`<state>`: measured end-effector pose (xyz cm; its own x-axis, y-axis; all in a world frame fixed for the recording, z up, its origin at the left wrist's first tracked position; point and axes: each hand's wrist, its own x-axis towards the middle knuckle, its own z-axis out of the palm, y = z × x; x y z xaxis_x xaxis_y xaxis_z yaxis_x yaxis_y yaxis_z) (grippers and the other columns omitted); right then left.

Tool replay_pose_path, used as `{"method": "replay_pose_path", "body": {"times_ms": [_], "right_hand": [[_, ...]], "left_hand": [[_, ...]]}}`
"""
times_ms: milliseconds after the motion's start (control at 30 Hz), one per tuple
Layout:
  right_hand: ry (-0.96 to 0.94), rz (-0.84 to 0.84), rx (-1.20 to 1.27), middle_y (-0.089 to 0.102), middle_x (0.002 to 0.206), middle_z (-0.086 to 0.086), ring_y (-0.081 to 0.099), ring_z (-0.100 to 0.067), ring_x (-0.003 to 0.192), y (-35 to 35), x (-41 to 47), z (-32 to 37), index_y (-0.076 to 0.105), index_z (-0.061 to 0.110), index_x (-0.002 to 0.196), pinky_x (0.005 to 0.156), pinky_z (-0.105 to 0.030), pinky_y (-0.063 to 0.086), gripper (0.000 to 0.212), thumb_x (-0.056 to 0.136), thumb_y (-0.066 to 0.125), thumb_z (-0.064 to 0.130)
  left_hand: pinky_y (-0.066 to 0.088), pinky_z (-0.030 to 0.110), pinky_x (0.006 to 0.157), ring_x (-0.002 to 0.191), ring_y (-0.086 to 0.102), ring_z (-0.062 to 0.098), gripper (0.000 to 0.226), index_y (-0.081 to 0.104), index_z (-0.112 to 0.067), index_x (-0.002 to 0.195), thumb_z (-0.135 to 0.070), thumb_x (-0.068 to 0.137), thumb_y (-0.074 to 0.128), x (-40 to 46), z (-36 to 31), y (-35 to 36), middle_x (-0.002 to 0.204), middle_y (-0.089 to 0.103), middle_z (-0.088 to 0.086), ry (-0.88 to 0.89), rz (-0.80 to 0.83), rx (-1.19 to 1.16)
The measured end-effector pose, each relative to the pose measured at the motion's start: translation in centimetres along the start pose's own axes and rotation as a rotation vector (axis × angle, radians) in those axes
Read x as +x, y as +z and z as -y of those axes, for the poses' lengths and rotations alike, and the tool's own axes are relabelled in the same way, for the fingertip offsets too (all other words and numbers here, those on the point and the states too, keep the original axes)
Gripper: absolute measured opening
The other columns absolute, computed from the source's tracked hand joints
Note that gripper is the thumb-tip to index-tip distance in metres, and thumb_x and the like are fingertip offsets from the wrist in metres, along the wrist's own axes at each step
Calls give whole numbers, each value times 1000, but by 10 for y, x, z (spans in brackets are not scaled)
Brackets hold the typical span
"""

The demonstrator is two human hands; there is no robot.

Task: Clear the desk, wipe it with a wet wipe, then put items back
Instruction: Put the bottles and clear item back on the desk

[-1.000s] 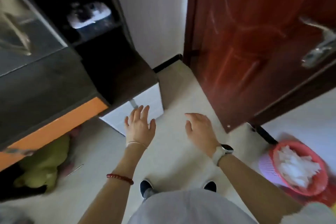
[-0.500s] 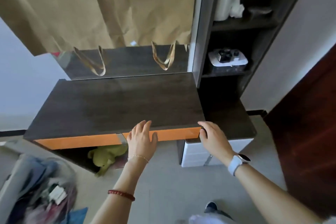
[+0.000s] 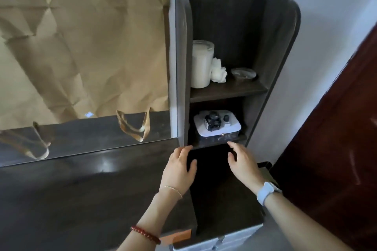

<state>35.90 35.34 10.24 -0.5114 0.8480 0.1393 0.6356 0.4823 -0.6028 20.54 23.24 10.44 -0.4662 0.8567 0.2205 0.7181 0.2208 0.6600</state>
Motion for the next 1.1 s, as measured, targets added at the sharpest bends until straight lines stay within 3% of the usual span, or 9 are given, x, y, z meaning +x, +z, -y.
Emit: {"method": "replay_pose_path", "body": {"times_ms": [133, 233, 400, 533, 667, 767, 900, 1000, 1100], "right_hand": [[11, -32, -32, 51, 127, -10, 47, -27, 118, -11, 67, -29, 44, 8, 129, 92, -37, 43, 39, 91, 49, 11], [-41, 3, -60, 47, 132, -11, 43, -32, 121, -8, 109, -43, 43, 8, 130, 96, -40, 40, 43, 88, 51, 7], [-81, 162, -189, 33, 147, -3, 31, -29, 130, 3, 152, -54, 32, 15, 138, 101, -38, 36, 54, 88, 51, 14], [-94, 226, -171, 37, 143, -9, 28, -27, 133, 13, 167, -57, 34, 12, 137, 103, -36, 33, 52, 88, 52, 12], [-108, 117, -102, 48, 131, -14, 35, -30, 127, 21, 164, -58, 46, 6, 125, 101, -34, 32, 40, 86, 55, 8], [-91, 28, -23, 55, 116, -14, 45, -30, 115, 24, 147, -62, 52, 4, 116, 91, -36, 40, 35, 82, 61, 8], [-114, -110, 149, 56, 101, -3, 53, -14, 92, 36, 92, -66, 55, 8, 108, 80, -20, 43, 32, 81, 67, 18], [-136, 37, 227, 49, 101, 18, 48, 6, 91, 64, 44, -59, 48, 24, 108, 81, -6, 39, 29, 81, 59, 28], [-133, 266, 221, 50, 107, 17, 50, 4, 99, 95, 17, -37, 51, 24, 112, 83, 1, 35, 36, 80, 66, 16]], "left_hand": [[32, 24, 100, 126, 36, 20, 52, 35, -13, 134, -21, 87, 53, 64, -25, 42, 137, 38, 3, 25, 67, -32], [23, 30, 109, 133, 23, 25, 67, 18, -12, 142, -25, 87, 53, 104, -31, 69, 147, 23, 7, -23, 106, 62], [32, 42, 104, 135, 20, 30, 93, -2, -14, 143, -33, 80, 63, 157, -32, 94, 151, 10, 9, -238, 206, 249], [33, 43, 103, 131, 29, 28, 82, 15, -13, 141, -30, 78, 65, 177, -19, 109, 144, 28, 9, -300, 196, 200], [36, 39, 96, 118, 44, 32, 68, 35, -10, 130, -34, 75, 68, 174, -14, 112, 131, 44, 12, -260, 94, 123], [43, 39, 88, 104, 53, 39, 64, 47, -5, 122, -26, 68, 75, 153, -11, 109, 119, 52, 18, -165, 5, 24], [37, 22, 92, 105, 49, 17, 65, 46, -22, 116, -20, 60, 79, 98, 8, 89, 112, 57, 8, -30, -48, -103], [35, 16, 93, 104, 47, 8, 66, 48, -23, 114, -23, 57, 80, 55, 45, 63, 112, 56, 2, -52, -49, -103], [36, 13, 92, 105, 49, 4, 64, 55, -20, 114, -21, 57, 83, 26, 87, 32, 113, 53, -7, -176, -52, -79]]}}
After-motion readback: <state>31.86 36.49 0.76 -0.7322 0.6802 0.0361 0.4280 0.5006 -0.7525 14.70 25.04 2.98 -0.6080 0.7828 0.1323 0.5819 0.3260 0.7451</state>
